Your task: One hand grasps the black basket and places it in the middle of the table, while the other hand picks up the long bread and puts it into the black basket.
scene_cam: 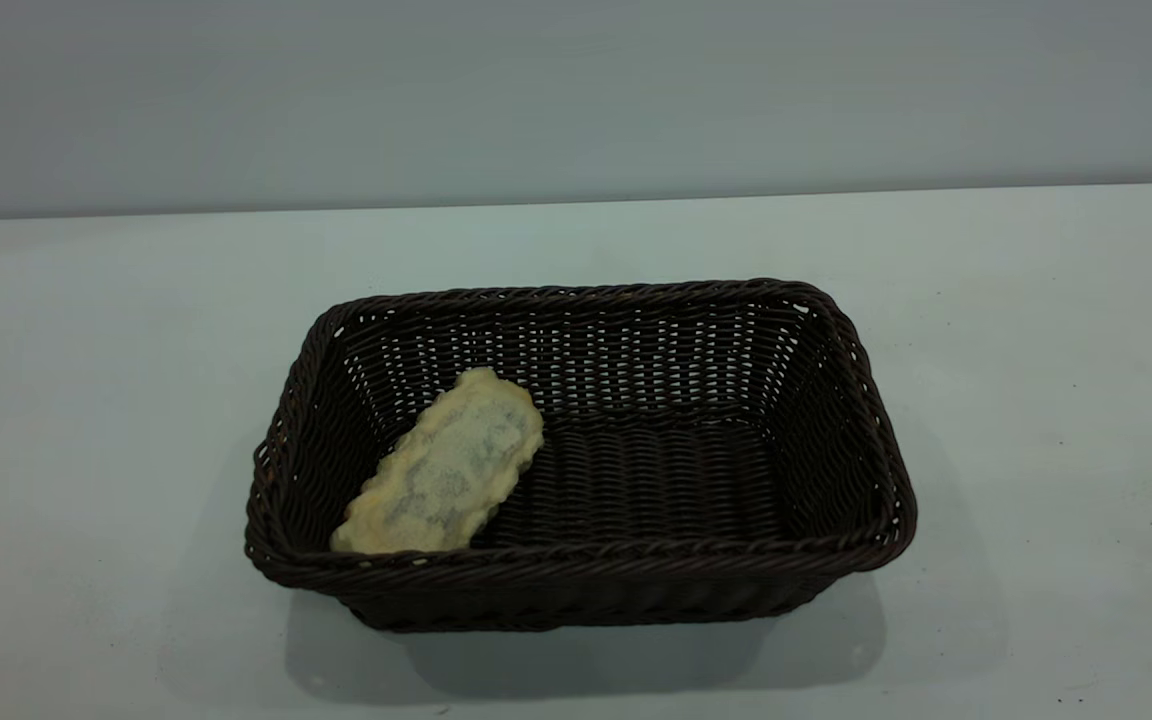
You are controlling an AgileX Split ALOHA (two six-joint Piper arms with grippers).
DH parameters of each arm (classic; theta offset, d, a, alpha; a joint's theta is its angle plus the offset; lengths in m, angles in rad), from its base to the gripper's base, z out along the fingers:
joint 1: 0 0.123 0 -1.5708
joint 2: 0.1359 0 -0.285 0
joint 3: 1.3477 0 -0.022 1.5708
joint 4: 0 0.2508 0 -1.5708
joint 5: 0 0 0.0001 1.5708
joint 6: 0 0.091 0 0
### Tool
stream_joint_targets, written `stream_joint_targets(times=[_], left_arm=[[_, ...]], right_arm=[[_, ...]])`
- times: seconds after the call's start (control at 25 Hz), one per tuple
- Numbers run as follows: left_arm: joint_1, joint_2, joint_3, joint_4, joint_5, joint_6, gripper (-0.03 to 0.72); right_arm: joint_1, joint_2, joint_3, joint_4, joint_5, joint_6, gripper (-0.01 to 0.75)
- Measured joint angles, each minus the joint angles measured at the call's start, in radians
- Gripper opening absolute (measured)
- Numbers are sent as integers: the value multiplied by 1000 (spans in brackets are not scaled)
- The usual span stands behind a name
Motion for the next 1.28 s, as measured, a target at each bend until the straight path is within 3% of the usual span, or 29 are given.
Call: stream_joint_targets(times=[0.32,0.64,0.8,1.28], left_arm=[[12,-7,0,0,0,0,484],[171,-25,0,0,-1,0,484],[215,-56,0,0,0,0,484],[222,-59,0,0,0,0,484]], right_arm=[[0,-12,0,0,1,0,237],[-68,-101,0,1,4,0,237],[-81,-144,0,1,10,0,237],[-81,-146,0,1,13,0,237]])
